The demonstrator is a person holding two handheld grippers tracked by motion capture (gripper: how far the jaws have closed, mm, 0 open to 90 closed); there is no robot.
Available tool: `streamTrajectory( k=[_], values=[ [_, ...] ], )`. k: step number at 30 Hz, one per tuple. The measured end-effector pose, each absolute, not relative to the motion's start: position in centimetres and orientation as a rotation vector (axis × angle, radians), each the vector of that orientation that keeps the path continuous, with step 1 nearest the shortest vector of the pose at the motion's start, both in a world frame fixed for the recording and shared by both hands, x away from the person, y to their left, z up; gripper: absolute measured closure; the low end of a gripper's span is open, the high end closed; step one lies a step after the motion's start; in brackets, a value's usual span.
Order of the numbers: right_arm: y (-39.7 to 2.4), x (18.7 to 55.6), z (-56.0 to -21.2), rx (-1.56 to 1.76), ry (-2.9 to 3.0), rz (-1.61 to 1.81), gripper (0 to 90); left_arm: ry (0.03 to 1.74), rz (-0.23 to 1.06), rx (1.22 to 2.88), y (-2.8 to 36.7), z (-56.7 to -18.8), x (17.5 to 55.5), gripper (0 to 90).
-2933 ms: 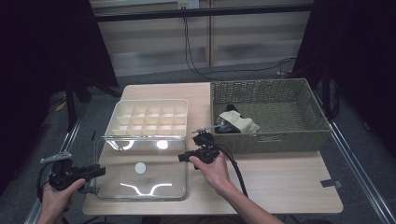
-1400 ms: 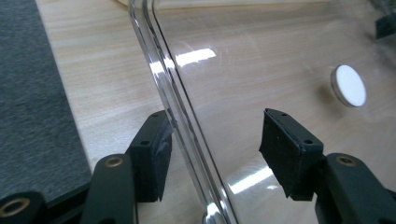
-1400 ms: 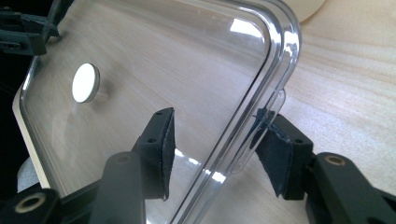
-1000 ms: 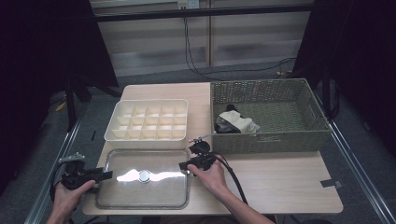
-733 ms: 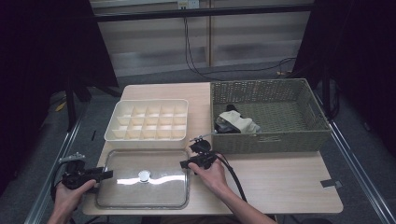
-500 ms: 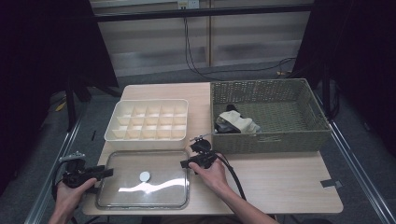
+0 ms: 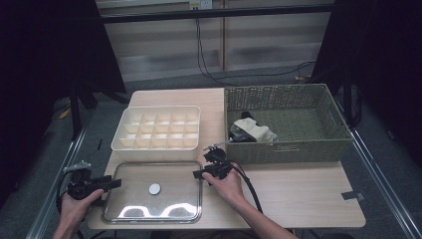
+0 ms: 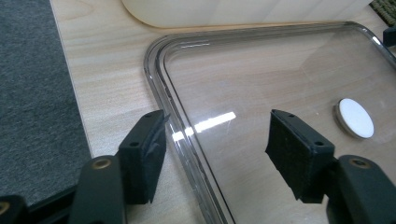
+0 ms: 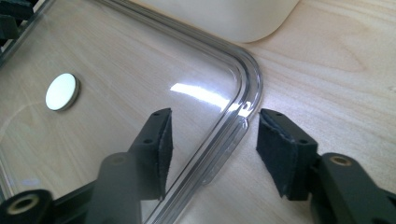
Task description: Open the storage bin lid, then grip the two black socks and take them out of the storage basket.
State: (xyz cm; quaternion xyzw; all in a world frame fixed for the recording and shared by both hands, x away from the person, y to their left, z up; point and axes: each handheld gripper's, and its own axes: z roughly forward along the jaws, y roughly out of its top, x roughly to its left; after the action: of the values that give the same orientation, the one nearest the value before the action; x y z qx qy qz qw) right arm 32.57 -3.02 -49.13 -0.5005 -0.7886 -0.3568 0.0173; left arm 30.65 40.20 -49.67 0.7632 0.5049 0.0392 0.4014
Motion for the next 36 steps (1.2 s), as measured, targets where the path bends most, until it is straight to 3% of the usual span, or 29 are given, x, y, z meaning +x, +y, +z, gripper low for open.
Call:
streamTrajectory(
  k=[14,19,36],
  values=[
    [-3.9,32.6,-48.6,-1.46,-2.455,-1.281,31.9,1.2,0.16,1.884,38.9,-47.7,29.1,27.0],
    [-4.4,32.7,-48.4,-1.447,-2.44,-1.329,32.2,1.186,0.186,1.886,37.7,-47.3,28.8,21.6],
    [-5.4,31.7,-46.0,-1.34,-2.48,-1.404,32.7,1.063,0.167,1.933,32.1,-44.4,27.6,19.5]
  ],
)
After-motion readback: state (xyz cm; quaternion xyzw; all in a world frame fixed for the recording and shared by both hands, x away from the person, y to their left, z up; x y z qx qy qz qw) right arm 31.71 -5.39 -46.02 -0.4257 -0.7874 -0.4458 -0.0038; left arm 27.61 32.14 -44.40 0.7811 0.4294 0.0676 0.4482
